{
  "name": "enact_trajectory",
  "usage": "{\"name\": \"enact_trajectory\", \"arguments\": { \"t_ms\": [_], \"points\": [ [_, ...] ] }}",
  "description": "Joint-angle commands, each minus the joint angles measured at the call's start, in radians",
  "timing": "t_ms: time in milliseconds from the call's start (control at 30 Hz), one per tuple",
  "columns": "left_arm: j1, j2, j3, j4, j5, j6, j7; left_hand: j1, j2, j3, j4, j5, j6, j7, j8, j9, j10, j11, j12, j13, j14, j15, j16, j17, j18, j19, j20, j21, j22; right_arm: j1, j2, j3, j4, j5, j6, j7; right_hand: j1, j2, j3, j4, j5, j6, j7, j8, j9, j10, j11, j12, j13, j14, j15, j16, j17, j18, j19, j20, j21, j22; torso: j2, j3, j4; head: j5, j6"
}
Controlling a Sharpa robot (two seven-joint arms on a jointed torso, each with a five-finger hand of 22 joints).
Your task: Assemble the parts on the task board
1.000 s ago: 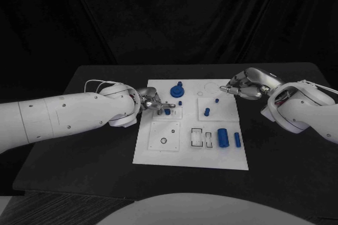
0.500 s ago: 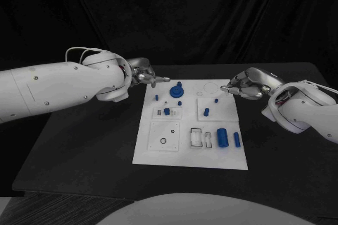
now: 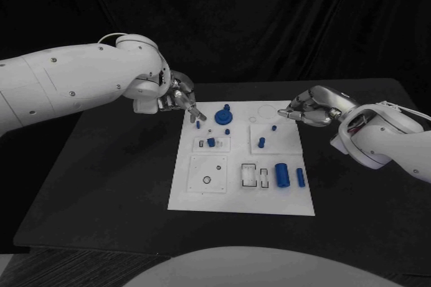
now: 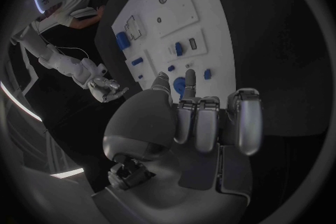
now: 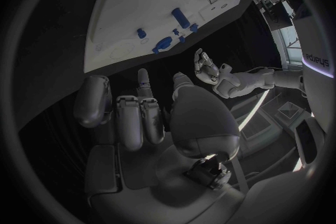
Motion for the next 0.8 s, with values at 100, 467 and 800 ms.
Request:
{"name": "enact_trajectory", "arguments": {
  "t_ms": [100, 467, 800],
  "points": [
    [0.006, 0.053, 0.001, -0.084, 0.105, 0.278, -0.035, -0.007, -0.009, -0.013, -0.001, -0.018, 0.023, 0.011, -0.04, -0.057, 0.113, 0.01, 0.002, 0.263, 0.104, 0.014, 0.013, 0.266, -0.022, 0.022, 0.006, 0.006, 0.183, -0.001, 0.001, 0.001, 0.005, -0.001, -0.005, -0.017, 0.012, 0.016, -0.039, 0.006, 0.022, -0.012, -0.001, -0.017, -0.004, 0.107, 0.003, 0.017, 0.271, 0.079, -0.001, -0.005, 0.194, -0.014, -0.004, 0.0, -0.001, 0.16, 0.001, -0.0016, -0.0004, -0.002, 0.0],
    [0.007, 0.149, 0.001, -0.215, 0.123, 0.291, -0.004, -0.023, -0.008, -0.02, 0.002, -0.027, 0.03, 0.014, -0.065, -0.094, 0.113, 0.013, 0.002, 0.263, 0.104, 0.015, 0.013, 0.266, -0.024, 0.029, 0.007, 0.01, 0.188, -0.001, 0.008, 0.001, 0.01, -0.001, 0.002, -0.015, 0.012, 0.016, -0.039, 0.006, 0.022, -0.012, -0.001, -0.017, -0.004, 0.107, 0.003, 0.017, 0.271, 0.081, -0.002, 0.0, 0.201, -0.015, -0.002, 0.0, 0.004, 0.161, 0.006, -0.0073, -0.0046, 0.002, 0.0],
    [-0.002, 0.19, 0.001, -0.255, 0.125, 0.284, 0.025, -0.021, -0.001, -0.014, -0.009, -0.017, 0.028, 0.02, -0.076, -0.113, 0.113, 0.021, 0.002, 0.263, 0.104, 0.024, 0.013, 0.266, -0.02, 0.017, 0.015, -0.007, 0.181, -0.001, 0.012, 0.001, 0.012, -0.001, 0.002, -0.013, 0.012, 0.016, -0.04, 0.006, 0.022, -0.012, -0.001, -0.017, -0.004, 0.107, 0.003, 0.017, 0.271, 0.08, -0.002, -0.002, 0.198, -0.015, -0.003, 0.0, 0.002, 0.161, 0.006, -0.0086, -0.0051, 0.002, 0.0]
  ]
}}
